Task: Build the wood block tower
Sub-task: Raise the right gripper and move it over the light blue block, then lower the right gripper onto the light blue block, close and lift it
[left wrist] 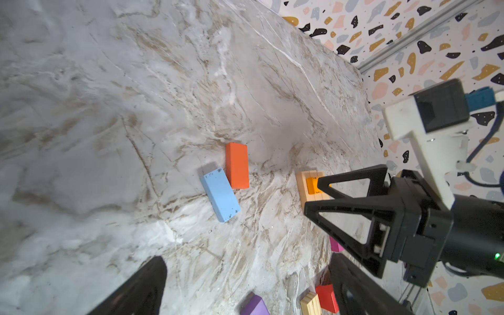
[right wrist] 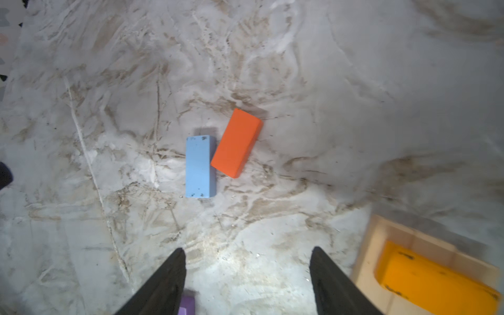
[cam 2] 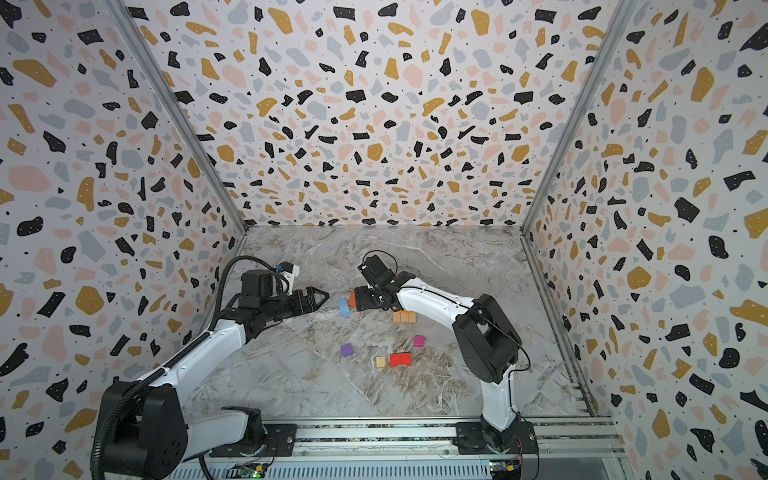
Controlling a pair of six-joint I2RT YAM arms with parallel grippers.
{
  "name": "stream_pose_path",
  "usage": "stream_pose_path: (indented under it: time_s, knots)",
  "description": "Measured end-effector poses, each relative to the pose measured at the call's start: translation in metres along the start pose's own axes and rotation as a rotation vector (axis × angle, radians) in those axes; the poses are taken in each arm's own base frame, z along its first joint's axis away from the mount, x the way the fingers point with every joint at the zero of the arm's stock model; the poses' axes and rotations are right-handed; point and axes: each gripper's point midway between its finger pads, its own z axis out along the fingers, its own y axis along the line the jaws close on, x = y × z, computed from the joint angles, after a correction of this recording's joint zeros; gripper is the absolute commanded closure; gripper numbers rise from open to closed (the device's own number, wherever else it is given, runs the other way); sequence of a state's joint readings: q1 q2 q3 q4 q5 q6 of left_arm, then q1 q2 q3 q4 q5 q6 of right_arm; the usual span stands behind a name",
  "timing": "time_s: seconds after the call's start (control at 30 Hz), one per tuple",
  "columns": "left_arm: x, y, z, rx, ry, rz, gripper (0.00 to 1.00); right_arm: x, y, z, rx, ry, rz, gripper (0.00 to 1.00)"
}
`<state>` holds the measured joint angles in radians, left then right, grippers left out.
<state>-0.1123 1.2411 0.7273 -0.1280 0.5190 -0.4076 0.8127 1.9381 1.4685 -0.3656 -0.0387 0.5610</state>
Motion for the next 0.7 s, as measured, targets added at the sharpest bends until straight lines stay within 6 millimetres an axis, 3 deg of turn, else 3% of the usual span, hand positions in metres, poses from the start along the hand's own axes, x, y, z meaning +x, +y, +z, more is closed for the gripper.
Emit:
stream_pose_path:
  time_s: [0.33, 0.7]
  knots:
    - [-0.005, 0.002, -0.005, -0.007, -0.023, -0.004, 0.06, 0.026, 0.027, 0.051, -0.01, 0.075, -0.055, 0.37]
    - [-0.006, 0.002, -0.006, -0.01, -0.029, -0.005, 0.06, 0.024, 0.037, 0.066, 0.016, 0.047, -0.12, 0.42]
